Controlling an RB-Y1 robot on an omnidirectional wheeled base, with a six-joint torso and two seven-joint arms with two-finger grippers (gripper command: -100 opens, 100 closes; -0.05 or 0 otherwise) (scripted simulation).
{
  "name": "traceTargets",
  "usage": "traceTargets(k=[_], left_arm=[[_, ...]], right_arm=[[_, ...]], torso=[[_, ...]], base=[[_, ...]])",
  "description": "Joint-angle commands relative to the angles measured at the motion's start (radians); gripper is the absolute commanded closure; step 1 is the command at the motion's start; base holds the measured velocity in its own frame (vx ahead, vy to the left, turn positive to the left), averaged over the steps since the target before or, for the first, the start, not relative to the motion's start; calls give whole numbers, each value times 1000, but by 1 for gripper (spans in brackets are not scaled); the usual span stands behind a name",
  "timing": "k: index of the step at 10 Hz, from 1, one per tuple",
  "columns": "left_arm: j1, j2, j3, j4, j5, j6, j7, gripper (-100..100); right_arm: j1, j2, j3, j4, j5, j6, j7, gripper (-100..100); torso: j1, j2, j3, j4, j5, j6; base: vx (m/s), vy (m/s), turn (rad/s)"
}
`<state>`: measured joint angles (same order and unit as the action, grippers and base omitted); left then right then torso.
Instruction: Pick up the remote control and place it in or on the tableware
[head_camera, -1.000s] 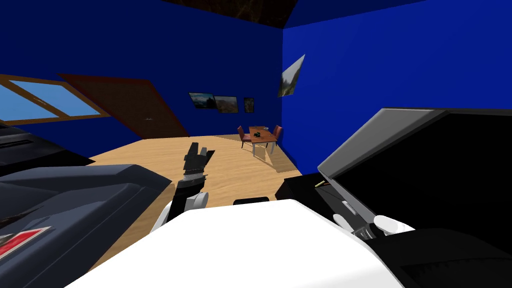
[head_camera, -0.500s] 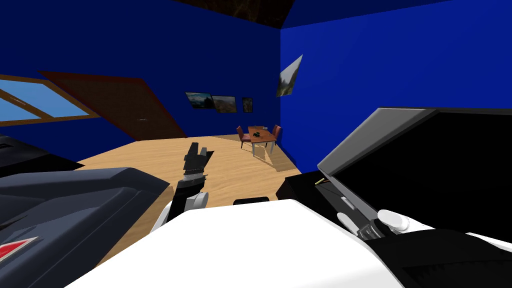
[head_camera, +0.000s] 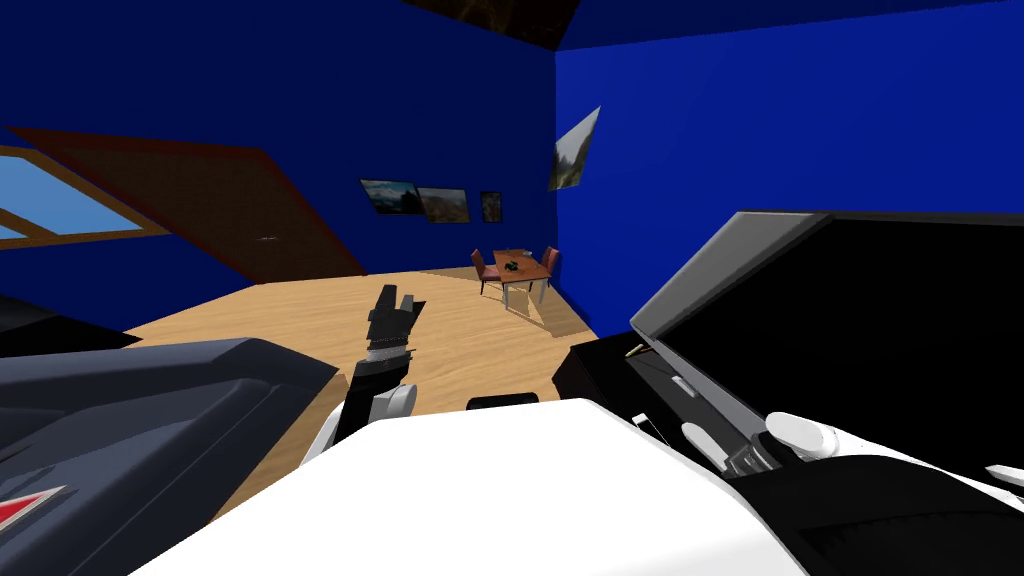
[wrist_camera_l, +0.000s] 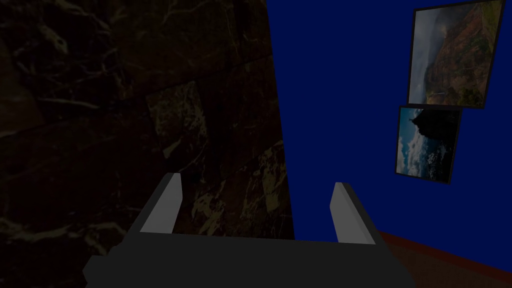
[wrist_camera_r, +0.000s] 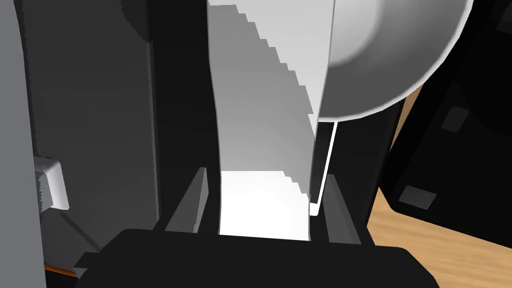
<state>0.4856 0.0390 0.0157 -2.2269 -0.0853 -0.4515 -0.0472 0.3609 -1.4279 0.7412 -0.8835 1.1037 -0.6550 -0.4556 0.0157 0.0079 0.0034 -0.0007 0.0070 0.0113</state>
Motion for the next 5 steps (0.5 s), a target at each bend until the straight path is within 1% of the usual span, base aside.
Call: traceTargets(k=[1, 2, 3, 5], left_arm=[[0, 0, 0, 0, 0, 0, 0, 0], [0, 0, 0, 0, 0, 0, 0, 0], [0, 0, 0, 0, 0, 0, 0, 0], [0, 0, 0, 0, 0, 0, 0, 0]], right_arm=[[25, -2, -29, -34, 1, 3, -16, 100], [36, 0, -43, -52, 3, 6, -25, 100], [58, 8, -72, -89, 9, 13, -42, 100], [78, 20, -101, -127, 15, 20, -59, 100]], torso=[[0, 0, 0, 0, 0, 0], [-5, 1, 1, 0, -1, 0], [-9, 0, 0, 0, -2, 0], [-13, -2, -1, 0, -4, -1]], base=[[-157, -15, -48], [-133, -64, -33], [-124, -101, -40], [-107, -88, -28]])
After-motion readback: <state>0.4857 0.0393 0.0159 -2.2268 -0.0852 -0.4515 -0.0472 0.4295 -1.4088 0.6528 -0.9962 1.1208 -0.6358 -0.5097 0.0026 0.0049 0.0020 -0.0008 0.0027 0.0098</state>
